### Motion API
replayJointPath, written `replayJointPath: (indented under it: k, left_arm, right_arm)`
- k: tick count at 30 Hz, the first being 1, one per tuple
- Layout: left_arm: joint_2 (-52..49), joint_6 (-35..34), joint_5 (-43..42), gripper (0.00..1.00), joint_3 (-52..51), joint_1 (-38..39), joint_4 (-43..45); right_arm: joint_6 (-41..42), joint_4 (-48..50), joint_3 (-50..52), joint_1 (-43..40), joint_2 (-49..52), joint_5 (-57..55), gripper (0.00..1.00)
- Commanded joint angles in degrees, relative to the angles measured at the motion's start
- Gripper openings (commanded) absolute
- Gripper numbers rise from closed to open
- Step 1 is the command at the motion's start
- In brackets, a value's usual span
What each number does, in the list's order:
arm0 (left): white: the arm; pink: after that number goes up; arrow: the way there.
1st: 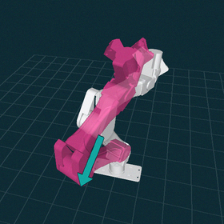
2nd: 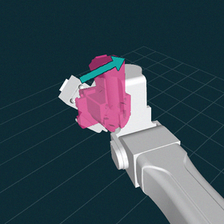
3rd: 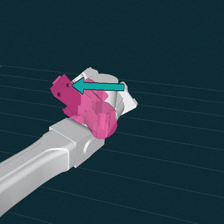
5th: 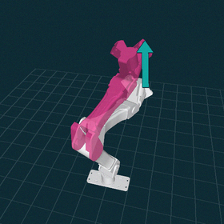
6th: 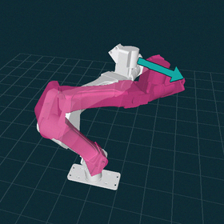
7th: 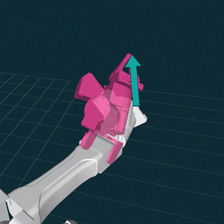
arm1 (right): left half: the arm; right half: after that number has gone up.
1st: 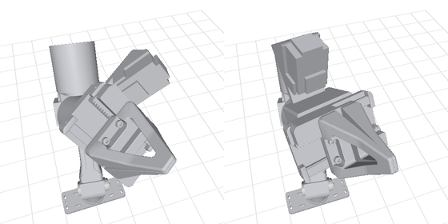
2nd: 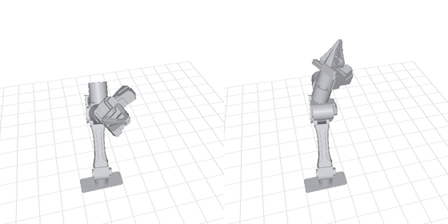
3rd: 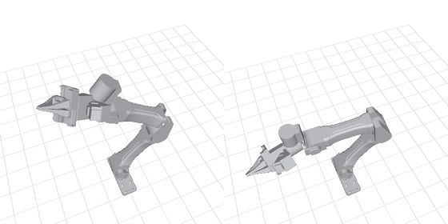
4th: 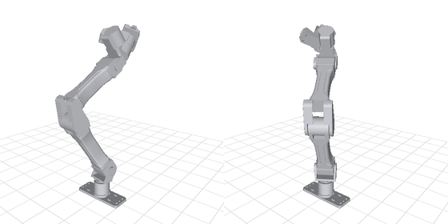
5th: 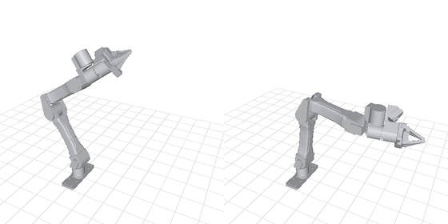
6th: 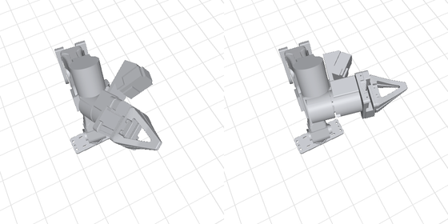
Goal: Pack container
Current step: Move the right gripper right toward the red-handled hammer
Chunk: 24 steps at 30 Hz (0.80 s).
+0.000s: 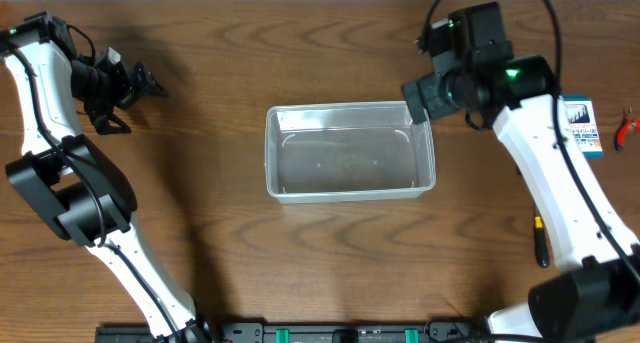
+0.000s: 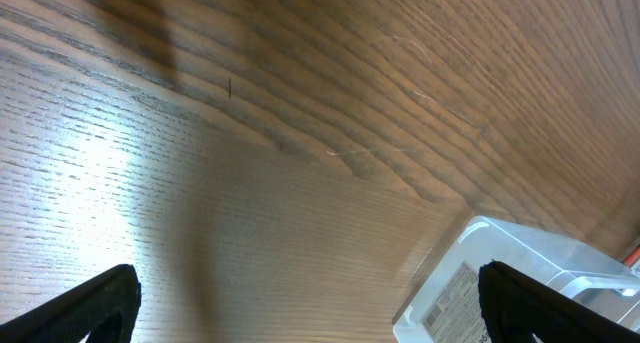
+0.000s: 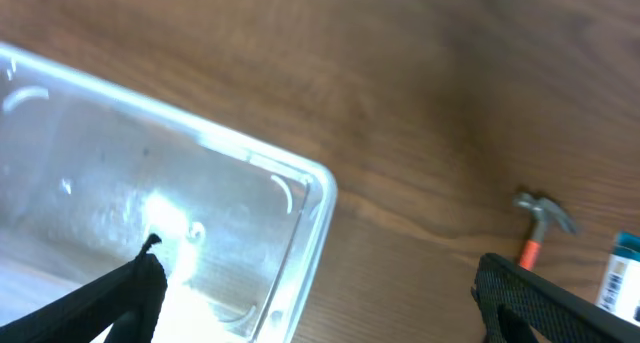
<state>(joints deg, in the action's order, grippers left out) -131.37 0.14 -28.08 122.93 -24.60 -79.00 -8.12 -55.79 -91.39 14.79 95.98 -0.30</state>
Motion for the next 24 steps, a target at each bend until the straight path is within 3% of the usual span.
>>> replayJointPath:
  k: [1,5,9,20,24]
  left_arm:
    - [1.5,0.0,0.3,0.98,1.1,-0.2,0.0]
    - [1.5,0.0,0.3,0.98,1.1,-0.2,0.0]
    - [1.5,0.0,0.3,0.98,1.1,-0.2,0.0]
    - [1.5,0.0,0.3,0.98,1.1,-0.2,0.0]
    - [1.5,0.0,0.3,0.98,1.1,-0.2,0.0]
  right_arm:
    - [-3.6,-1.0,-0.3,-0.5,3.3,2.5,0.99]
    - [-4.6,-1.4,-0.3,-0.5,6.1,2.5,0.89]
    - [-4.5,0.7,-0.3,-0.5,7.0,2.5,0.99]
    - [-5.2,7.6,-0.3,-0.5,7.1,2.5,0.99]
    - [-9.3,8.9,-0.3,-0.5,7.6,4.0,0.99]
